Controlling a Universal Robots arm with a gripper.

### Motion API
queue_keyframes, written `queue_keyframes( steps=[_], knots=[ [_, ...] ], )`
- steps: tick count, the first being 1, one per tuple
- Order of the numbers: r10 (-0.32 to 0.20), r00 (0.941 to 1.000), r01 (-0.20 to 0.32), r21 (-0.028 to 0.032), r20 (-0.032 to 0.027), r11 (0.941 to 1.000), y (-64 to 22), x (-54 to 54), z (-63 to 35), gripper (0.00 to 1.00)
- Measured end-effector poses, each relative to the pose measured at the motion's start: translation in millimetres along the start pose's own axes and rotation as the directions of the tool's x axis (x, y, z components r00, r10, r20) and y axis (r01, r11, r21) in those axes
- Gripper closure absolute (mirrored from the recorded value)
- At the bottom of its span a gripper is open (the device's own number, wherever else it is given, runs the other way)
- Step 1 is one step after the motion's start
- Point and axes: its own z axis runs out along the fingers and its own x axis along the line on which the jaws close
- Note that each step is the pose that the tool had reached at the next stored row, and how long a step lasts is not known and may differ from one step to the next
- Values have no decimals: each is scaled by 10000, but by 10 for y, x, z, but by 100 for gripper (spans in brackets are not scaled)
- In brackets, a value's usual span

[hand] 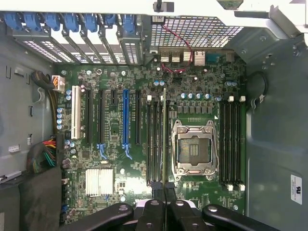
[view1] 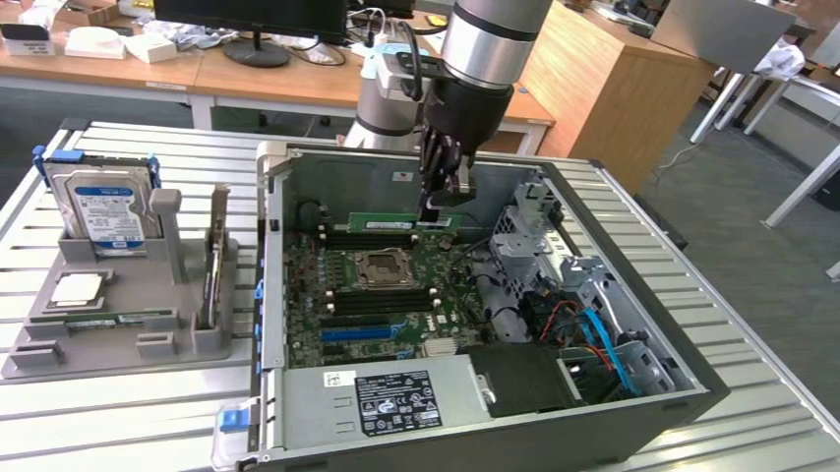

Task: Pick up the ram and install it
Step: 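Insert the ram into the slot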

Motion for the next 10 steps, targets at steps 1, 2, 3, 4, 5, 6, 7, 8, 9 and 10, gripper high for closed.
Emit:
queue_keyframes(
  steps=[1, 2, 3, 4, 5, 6, 7, 8, 9, 10],
  knots=[
    [0, 10000, 0, 0, 0, 10000, 0, 0, 0, 89],
    [0, 10000, 0, 0, 0, 10000, 0, 0, 0, 89],
    [0, 10000, 0, 0, 0, 10000, 0, 0, 0, 89],
    [0, 10000, 0, 1, 0, 10000, 0, 0, 4, 89],
    [-2, 10000, 2, 6, 1, 10000, -1, 1, 11, 89],
    [-2, 10000, 2, 11, 0, 10000, -1, 1, 21, 89],
    [-2, 10000, 2, 18, 0, 10000, -1, 1, 32, 89],
    [-1, 10000, 1, 25, 0, 10000, 0, 2, 45, 89],
    [-1, 10000, 1, 33, 1, 10000, 2, 2, 58, 89],
    [-1, 10000, 1, 41, 1, 10000, 3, 3, 71, 89]
  ],
)
